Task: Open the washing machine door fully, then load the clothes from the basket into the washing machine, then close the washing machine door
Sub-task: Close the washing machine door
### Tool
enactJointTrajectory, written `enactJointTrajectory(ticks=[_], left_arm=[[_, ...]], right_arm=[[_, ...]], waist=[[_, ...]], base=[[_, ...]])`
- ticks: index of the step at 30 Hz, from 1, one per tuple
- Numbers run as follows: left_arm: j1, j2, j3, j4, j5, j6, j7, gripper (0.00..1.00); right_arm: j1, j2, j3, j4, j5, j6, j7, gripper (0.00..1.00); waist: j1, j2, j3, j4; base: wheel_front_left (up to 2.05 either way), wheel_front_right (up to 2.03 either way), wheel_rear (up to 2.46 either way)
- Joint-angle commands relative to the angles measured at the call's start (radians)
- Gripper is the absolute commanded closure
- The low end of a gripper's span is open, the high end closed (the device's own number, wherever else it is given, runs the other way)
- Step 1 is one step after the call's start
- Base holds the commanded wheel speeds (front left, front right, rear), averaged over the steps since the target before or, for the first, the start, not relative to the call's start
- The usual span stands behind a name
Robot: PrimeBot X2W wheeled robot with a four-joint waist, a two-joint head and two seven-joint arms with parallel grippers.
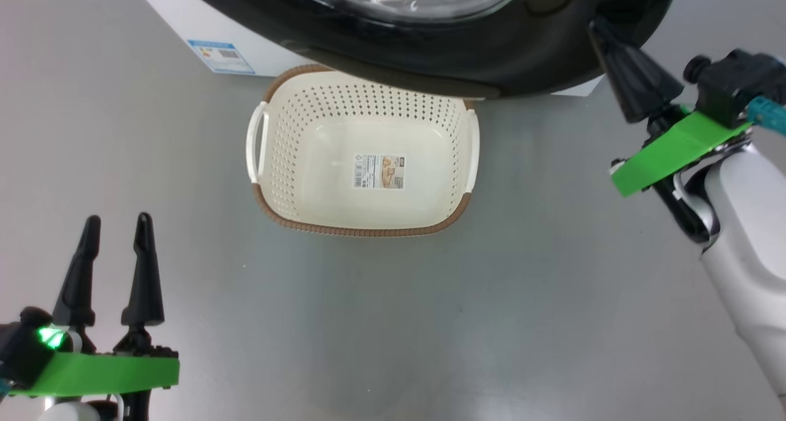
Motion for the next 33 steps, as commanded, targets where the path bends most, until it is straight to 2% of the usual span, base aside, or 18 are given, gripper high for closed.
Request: enactJointTrajectory(ticks=[1, 8, 22, 33], left_arm=[[-0.021, 0.031, 0.031, -0.024, -0.006, -0.003, -0.009, 0.00], [-0.038, 0.018, 0.005, -0.017, -0.010, -0.003, -0.009, 0.00], [-0.050, 0.008, -0.007, -0.009, -0.020, -0.003, -0.009, 0.00], [-0.056, 0.005, -0.007, 0.001, -0.018, -0.003, -0.009, 0.00]], right_arm=[[-0.024, -0.008, 0.000, -0.011, -0.006, 0.001, -0.005, 1.00], [-0.108, -0.032, 0.015, 0.031, 0.004, 0.001, -0.005, 1.00], [-0.260, -0.127, 0.022, 0.127, 0.025, 0.001, -0.005, 1.00], [-0.296, -0.085, -0.106, 0.159, -0.068, 0.001, -0.005, 1.00]], waist=[[0.0000, 0.0000, 0.017, 0.018], [0.0000, 0.0000, 0.036, 0.045], [0.0000, 0.0000, 0.081, 0.099], [0.0000, 0.0000, 0.077, 0.103]], base=[[0.00, 0.00, 0.00], [0.00, 0.00, 0.00], [0.00, 0.00, 0.00], [0.00, 0.00, 0.00]])
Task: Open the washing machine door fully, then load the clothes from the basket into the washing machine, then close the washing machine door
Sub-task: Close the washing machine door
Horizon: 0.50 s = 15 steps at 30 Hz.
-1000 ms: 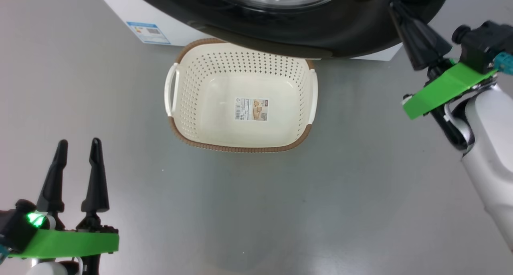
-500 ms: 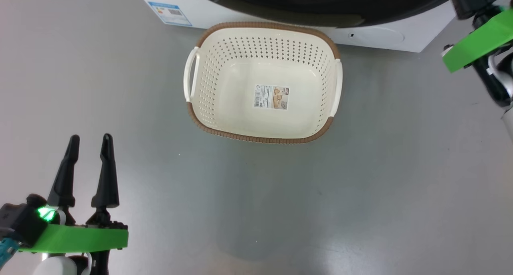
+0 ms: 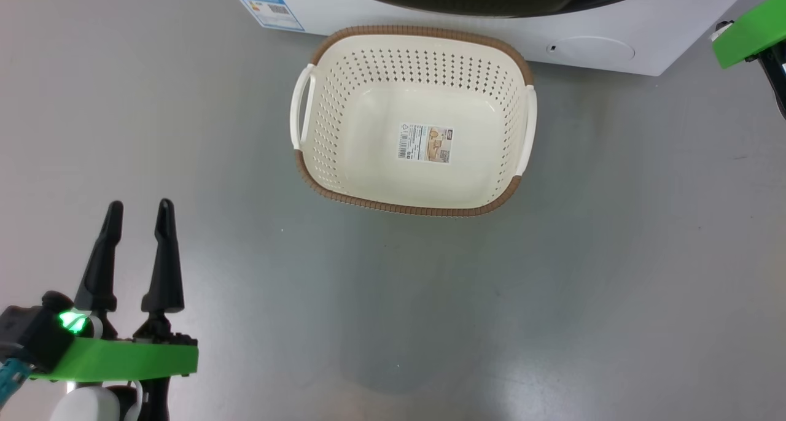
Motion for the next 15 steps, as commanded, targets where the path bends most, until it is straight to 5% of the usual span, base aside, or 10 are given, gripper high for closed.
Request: enactJointTrajectory(ticks=[1, 14, 15], left_arm=[[-0.009, 0.026, 0.035, -0.014, -0.004, -0.003, -0.008, 0.00], [-0.002, 0.032, 0.042, -0.003, 0.006, -0.003, -0.008, 0.00], [0.000, 0.034, 0.041, -0.003, 0.008, -0.003, -0.008, 0.00]], right_arm=[[-0.003, -0.004, -0.021, -0.020, -0.008, -0.008, -0.004, 1.00], [0.080, 0.033, -0.030, -0.062, -0.031, -0.008, -0.004, 1.00], [0.090, 0.036, -0.029, -0.070, -0.033, -0.008, -0.004, 0.94]], waist=[[0.0000, -0.0001, -0.005, -0.002], [0.0000, -0.0001, -0.054, -0.026], [0.0000, -0.0001, -0.061, -0.029]], base=[[0.00, 0.00, 0.00], [0.00, 0.00, 0.00], [0.00, 0.00, 0.00]])
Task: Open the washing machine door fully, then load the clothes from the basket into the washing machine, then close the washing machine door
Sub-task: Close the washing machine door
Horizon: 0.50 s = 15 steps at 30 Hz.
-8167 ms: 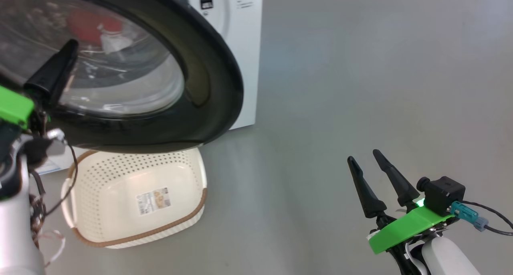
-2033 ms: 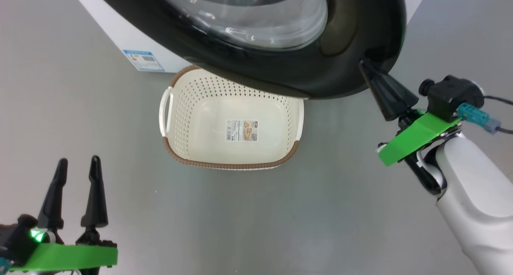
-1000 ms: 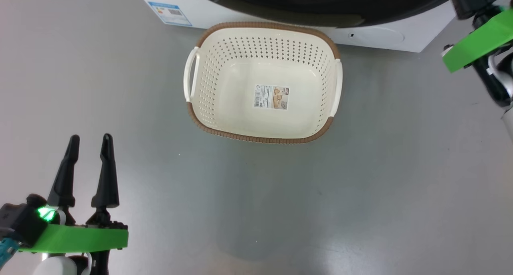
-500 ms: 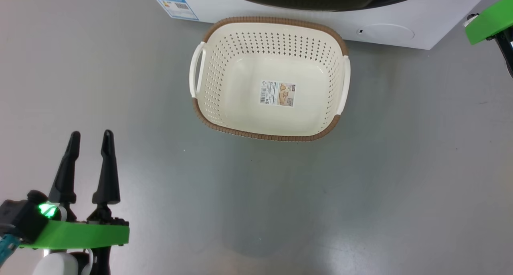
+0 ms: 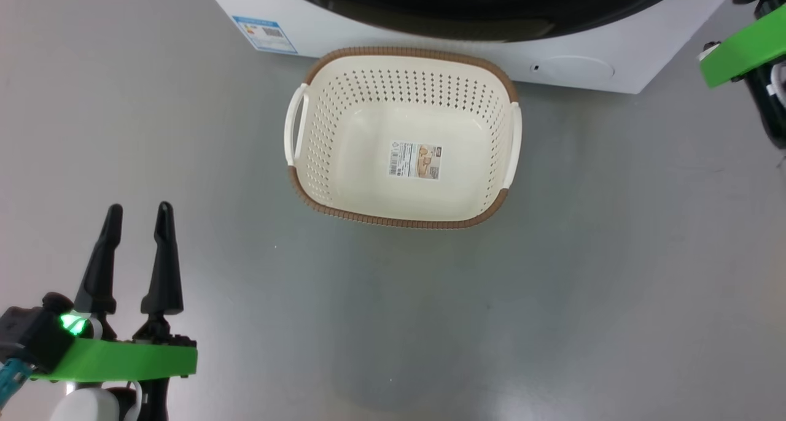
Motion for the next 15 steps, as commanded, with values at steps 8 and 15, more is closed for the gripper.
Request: enactJointTrajectory(ticks=[8, 15], left_arm=[[0.016, 0.042, 0.038, -0.018, 0.022, -0.003, -0.008, 0.00], [0.036, 0.057, 0.038, -0.017, 0.036, -0.003, -0.008, 0.00]], right_arm=[[0.111, 0.034, 0.002, -0.070, -0.004, -0.006, -0.004, 0.00], [0.229, 0.057, -0.044, -0.135, -0.003, -0.006, -0.004, 0.00]], waist=[[0.0000, 0.0000, -0.077, -0.039], [0.0000, 0.0000, -0.152, -0.082]], base=[[0.00, 0.00, 0.00], [0.00, 0.00, 0.00]])
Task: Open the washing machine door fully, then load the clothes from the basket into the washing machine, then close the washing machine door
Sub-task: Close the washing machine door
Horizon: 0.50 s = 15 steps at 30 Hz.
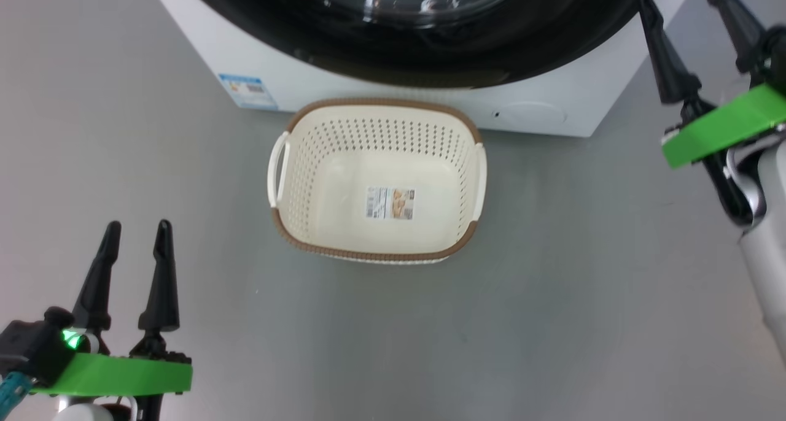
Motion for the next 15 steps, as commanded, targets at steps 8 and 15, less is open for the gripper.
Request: enactJointTrajectory(ticks=[8, 15], left_arm=[[0.026, 0.051, 0.042, -0.019, 0.029, -0.003, -0.008, 0.00], [0.041, 0.062, 0.023, -0.026, 0.005, -0.003, -0.008, 0.00]], right_arm=[[0.184, 0.036, -0.041, -0.108, 0.006, -0.006, -0.004, 0.00], [0.297, 0.065, -0.074, -0.160, 0.013, -0.006, -0.004, 0.00]], waist=[[0.0000, -0.0001, -0.115, -0.089], [0.0000, -0.0001, -0.161, -0.135]], base=[[0.00, 0.00, 0.00], [0.00, 0.00, 0.00]])
